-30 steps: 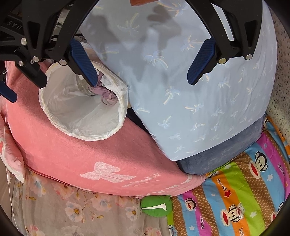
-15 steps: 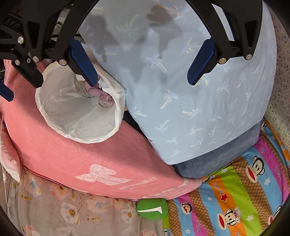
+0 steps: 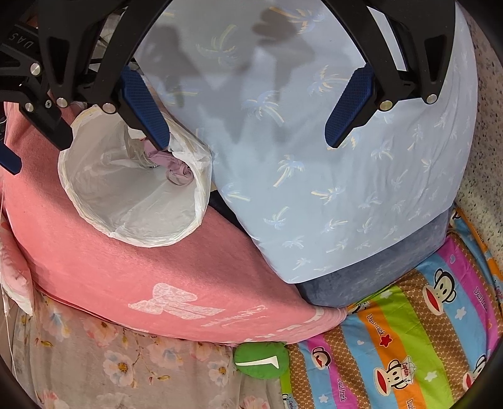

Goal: Collect trash

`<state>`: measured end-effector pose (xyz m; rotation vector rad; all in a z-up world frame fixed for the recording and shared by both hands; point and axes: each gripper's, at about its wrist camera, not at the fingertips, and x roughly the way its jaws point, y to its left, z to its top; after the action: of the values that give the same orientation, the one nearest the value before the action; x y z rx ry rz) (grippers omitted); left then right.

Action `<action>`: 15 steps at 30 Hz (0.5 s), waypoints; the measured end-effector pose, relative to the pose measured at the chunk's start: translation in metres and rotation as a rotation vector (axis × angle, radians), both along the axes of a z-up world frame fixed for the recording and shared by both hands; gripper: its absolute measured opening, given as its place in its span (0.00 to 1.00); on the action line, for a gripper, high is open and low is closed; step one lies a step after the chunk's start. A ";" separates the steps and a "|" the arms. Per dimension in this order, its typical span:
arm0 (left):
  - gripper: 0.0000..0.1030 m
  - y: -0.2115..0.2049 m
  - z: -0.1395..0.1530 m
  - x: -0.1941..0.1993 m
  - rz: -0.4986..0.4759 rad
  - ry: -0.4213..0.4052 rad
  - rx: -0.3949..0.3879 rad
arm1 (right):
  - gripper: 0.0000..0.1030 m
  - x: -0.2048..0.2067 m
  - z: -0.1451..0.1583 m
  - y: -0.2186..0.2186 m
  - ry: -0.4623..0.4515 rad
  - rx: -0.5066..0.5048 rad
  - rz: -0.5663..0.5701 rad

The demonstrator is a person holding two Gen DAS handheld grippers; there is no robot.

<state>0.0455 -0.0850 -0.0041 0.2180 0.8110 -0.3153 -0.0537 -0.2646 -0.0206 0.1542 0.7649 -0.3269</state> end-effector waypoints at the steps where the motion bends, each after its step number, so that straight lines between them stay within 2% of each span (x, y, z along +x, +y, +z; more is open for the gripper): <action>1: 0.92 -0.001 0.000 0.000 0.000 -0.001 0.003 | 0.94 0.000 0.000 0.000 0.000 0.000 0.000; 15: 0.92 -0.001 -0.001 0.000 -0.003 -0.001 0.004 | 0.94 0.000 -0.001 0.000 0.000 0.000 -0.001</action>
<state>0.0453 -0.0862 -0.0051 0.2230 0.8107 -0.3167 -0.0542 -0.2645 -0.0214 0.1546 0.7652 -0.3277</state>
